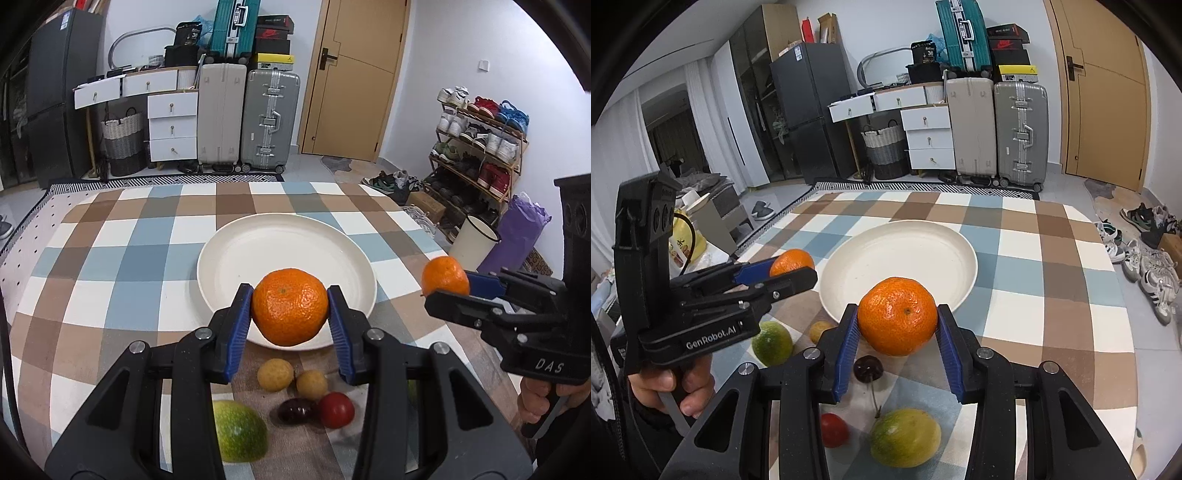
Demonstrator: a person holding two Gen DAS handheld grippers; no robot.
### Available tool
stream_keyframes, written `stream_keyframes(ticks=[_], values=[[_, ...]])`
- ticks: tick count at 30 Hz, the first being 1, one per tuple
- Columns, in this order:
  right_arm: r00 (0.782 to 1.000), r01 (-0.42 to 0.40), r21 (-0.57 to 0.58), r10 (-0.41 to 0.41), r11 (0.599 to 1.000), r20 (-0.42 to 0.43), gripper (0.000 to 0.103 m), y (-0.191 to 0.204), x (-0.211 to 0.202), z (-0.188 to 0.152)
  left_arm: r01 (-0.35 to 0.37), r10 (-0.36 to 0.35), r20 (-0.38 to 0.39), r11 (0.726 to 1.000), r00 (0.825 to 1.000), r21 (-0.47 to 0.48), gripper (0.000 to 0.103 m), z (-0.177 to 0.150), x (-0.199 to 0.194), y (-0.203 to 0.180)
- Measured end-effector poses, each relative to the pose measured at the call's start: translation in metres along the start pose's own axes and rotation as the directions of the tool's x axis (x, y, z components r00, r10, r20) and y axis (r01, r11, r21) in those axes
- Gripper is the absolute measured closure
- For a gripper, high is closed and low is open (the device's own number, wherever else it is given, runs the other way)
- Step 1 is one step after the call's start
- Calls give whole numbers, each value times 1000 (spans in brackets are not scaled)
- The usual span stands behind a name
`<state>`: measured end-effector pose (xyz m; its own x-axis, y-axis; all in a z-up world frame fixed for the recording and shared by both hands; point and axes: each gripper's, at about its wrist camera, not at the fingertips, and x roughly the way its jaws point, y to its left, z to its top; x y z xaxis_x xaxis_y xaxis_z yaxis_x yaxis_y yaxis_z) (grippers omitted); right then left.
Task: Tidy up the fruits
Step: 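Carry both held mandarins over the cream plate, then lower both mandarins onto the plate and open both grippers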
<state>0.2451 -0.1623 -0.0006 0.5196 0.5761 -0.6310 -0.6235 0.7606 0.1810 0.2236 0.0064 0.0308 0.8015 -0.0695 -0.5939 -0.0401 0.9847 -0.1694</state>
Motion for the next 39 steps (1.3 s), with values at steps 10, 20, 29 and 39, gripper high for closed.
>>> stream_keyframes(ticks=[10,20,29,39], values=[[996,36,-22,-37,999,-78,61,-5,35,13,-16,16,-51,1000,999,-3,65,17,35,8],[993,47,-29,-50,998,-103,61,-17,57,16,-28,34,-83,997,996,74,65,20,57,-1],[995,47,-34,-50,998,-92,61,-33,76,21,-21,27,-131,999,991,47,65,19,72,13],[987,-1,-68,-10,998,-162,61,-31,104,22,10,-6,-174,1000,985,17,65,14,84,19]])
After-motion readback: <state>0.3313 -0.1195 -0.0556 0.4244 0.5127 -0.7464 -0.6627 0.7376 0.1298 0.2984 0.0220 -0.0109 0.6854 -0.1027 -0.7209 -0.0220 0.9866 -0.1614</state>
